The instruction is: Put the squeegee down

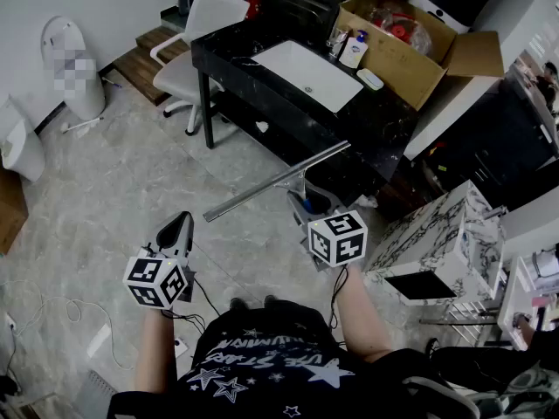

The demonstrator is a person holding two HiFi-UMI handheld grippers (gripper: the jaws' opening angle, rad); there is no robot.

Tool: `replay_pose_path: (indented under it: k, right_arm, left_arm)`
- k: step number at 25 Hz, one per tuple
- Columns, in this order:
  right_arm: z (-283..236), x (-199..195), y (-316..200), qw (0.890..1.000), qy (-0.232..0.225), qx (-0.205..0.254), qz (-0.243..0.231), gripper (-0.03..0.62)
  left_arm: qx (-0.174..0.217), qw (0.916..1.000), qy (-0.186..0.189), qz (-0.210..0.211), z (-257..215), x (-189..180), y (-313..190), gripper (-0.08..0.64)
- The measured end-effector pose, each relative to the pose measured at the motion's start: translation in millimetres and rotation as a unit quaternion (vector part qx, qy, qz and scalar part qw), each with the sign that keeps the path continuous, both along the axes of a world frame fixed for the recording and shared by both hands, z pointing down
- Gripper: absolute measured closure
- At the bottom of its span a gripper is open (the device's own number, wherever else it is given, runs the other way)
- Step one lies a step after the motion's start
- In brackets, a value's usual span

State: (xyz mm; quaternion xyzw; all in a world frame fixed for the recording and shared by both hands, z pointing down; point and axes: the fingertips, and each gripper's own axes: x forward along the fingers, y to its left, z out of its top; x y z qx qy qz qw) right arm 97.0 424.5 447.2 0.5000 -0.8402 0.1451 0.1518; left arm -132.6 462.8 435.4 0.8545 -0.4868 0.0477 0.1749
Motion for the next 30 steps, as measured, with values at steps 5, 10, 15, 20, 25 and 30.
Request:
replay_pose_path:
  k: [5,10,15,20,25,30]
  right_arm:
    - [-1,1,-1,1.000,0.002,-0.003,-0.002,0.456]
    - [-1,1,-3,1.000,0.004,-0.004,-0.007,0.456]
    - [-2,-6,-9,1.000,0.005,0.000,-0.008,0.456]
    - [1,-19,-10,1.000,0.006,-0.002,-0.007,0.456]
    - [3,-25,-18,1.000,-0.005,-0.003,0.004,0.456]
    - [8,-24,-49,1.000,-0.011,-0.003,0.008,0.456]
  left_arm:
    - [-0.002,1.0000,-0.002,0.001,-1,2,0,0.538]
    - [0.000,1.0000,-0.001,-0.001,-3,5,1,0.538]
    - [-0.001,1.0000,0.001,-0.003,-1,-3,0,0.538]
    - [-0.006,1.0000,0.002,-0.005,6,-19,0,0.538]
    - [-0.001,0.9999,0.001,-0.011,5,-35,-5,0.538]
    - [-0.007,0.9997,-0.002,-0.021,12,-42,-28,0.538]
